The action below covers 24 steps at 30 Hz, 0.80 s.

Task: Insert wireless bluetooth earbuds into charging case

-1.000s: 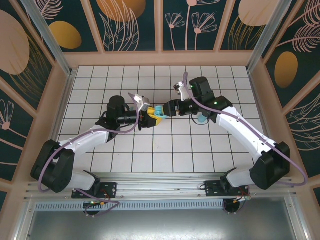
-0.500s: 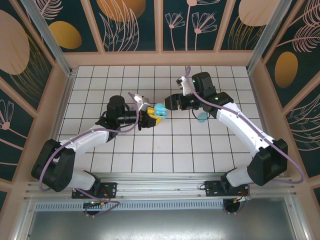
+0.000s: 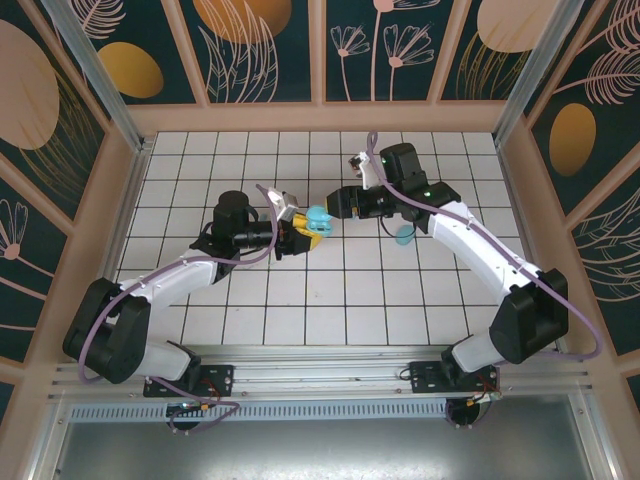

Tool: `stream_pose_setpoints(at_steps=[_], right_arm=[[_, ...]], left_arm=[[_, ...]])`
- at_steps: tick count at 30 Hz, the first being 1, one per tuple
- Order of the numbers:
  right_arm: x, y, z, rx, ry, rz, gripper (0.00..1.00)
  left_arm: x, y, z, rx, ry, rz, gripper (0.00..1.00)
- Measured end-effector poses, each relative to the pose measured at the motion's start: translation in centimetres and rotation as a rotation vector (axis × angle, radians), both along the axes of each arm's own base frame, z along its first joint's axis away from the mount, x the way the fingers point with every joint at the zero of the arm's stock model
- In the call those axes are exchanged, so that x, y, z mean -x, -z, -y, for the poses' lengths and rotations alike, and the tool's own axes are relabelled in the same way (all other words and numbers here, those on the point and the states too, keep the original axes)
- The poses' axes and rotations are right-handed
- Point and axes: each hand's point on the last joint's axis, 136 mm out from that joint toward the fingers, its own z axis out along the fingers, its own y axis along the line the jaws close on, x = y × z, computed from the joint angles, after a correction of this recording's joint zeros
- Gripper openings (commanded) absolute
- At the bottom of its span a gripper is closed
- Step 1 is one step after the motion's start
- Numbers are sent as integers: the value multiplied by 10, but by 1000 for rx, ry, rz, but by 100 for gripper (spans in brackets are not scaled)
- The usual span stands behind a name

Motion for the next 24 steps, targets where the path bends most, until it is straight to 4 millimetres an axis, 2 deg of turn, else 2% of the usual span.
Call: stream_pose_setpoints(at_steps=[5,15,20,22,24], right_arm=[[2,-3,0,-8,5,-4,67],[12,-26,8,-28,13,41,69],[9,-34,17,-25,41,75,68],[11,-31,18,-20,31,92,69],[17,-17,22,-3,25,95,71]], left_arm=[[0,0,0,-4,4,15,2],[3,-3,0,2,16,30,2],[3,-4,0,3,16,31,2],[3,-4,0,3,16,31,2],[3,-5,0,4,16,34,2]])
